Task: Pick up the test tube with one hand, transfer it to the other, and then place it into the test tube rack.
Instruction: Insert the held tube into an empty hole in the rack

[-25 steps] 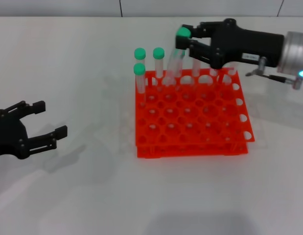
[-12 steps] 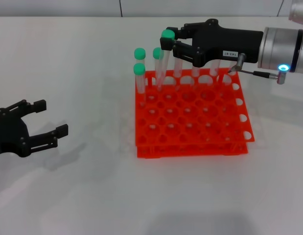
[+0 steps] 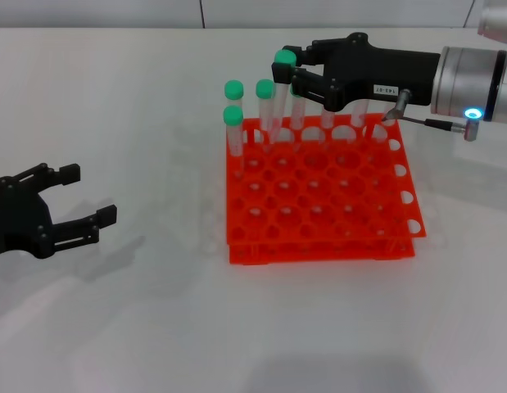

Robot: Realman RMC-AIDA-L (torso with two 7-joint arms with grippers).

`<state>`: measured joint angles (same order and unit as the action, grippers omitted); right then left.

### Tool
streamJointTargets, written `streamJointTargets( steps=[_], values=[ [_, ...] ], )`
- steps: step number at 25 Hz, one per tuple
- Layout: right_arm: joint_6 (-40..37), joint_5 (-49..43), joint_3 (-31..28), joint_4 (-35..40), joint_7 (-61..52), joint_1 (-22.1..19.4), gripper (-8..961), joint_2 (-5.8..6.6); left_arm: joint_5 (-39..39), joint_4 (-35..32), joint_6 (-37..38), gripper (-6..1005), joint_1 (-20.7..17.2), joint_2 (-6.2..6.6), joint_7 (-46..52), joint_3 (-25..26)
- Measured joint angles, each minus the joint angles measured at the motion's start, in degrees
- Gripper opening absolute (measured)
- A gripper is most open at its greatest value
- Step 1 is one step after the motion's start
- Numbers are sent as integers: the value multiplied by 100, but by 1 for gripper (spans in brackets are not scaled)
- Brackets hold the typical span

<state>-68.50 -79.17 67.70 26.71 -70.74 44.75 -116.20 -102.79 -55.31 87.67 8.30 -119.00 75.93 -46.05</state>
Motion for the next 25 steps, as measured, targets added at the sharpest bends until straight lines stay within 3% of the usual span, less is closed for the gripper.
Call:
streamJointTargets(
  steps=[9,25],
  values=[
    [148,367,493,1,63,-1,283,0,-114,3,-39,881,62,0,24,7],
    [282,465,592,-46,155,-52,287,1,-168,57,-111,882,166,1,15,8]
  ],
)
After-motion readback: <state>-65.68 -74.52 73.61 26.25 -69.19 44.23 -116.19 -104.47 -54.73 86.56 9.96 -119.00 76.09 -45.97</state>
